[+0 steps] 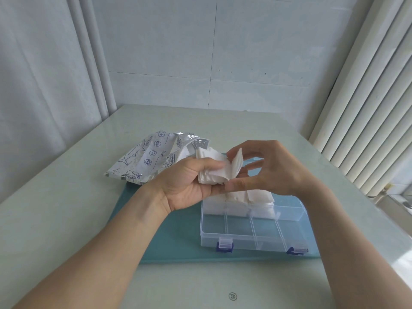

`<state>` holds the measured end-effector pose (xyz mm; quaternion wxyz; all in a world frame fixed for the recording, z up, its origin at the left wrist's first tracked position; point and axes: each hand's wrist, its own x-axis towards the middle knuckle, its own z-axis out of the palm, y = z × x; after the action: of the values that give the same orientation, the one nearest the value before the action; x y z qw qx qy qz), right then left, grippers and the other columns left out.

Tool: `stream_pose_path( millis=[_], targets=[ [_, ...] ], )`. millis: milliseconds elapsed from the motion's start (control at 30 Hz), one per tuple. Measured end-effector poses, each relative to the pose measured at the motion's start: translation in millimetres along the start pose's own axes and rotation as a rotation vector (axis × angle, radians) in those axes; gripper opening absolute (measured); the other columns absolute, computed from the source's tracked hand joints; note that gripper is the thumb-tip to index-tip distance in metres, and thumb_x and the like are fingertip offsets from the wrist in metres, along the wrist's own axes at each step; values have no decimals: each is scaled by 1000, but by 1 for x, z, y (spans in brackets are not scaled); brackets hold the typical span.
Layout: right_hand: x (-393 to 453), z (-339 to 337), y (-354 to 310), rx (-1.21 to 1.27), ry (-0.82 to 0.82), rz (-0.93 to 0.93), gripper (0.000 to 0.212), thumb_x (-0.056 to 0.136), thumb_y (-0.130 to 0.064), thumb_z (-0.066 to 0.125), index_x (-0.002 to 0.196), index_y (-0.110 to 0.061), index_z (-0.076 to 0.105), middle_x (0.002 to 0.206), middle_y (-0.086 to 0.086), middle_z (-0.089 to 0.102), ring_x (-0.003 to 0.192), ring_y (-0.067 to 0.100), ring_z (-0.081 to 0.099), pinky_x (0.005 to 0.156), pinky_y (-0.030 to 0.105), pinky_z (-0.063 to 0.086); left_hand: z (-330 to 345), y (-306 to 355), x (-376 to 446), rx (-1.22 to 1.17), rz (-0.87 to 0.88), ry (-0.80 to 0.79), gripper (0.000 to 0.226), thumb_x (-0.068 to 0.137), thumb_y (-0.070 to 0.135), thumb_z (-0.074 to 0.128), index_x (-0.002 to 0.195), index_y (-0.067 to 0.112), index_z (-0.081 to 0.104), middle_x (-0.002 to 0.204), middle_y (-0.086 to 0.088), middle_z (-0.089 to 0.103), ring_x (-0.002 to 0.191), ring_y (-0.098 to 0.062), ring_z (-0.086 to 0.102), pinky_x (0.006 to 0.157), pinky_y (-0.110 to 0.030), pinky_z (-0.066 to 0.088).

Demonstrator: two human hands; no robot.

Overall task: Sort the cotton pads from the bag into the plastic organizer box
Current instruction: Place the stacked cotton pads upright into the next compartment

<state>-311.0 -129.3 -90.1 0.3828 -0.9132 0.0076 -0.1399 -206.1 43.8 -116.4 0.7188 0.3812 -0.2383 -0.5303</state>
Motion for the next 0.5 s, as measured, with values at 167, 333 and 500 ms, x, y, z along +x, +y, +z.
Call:
stream_pose_path(
  millis=[167, 333, 500],
  targets=[
    [-3, -8, 1, 33, 14, -26, 39, 61, -43, 88, 94, -25, 75, 102, -14, 74, 98, 8, 69, 92, 43, 56, -1, -2, 2, 6, 22, 110, 36, 84, -5, 51, 119, -11, 59, 117, -30, 64, 106, -39, 65, 91, -48, 56],
    [-2, -2, 1, -78, -3, -13, 41, 64, -43, 92, 100, -31, 77, 105, -23, 72, 103, -1, 66, 92, 35, 56, 1, -6, 5, 139, 95, 199, 40, 88, 4, 58, 127, -6, 58, 123, -27, 64, 111, -37, 64, 99, -47, 51],
    [3, 12, 2, -246, 32, 4, 66, 53, -66, 86, 111, -37, 74, 109, -21, 68, 105, -2, 62, 92, 31, 54, 3, -7, 4, 154, 90, 158, 42, 90, 27, 57, 120, -2, 63, 106, -22, 67, 98, -32, 69, 88, -42, 58]
  ],
)
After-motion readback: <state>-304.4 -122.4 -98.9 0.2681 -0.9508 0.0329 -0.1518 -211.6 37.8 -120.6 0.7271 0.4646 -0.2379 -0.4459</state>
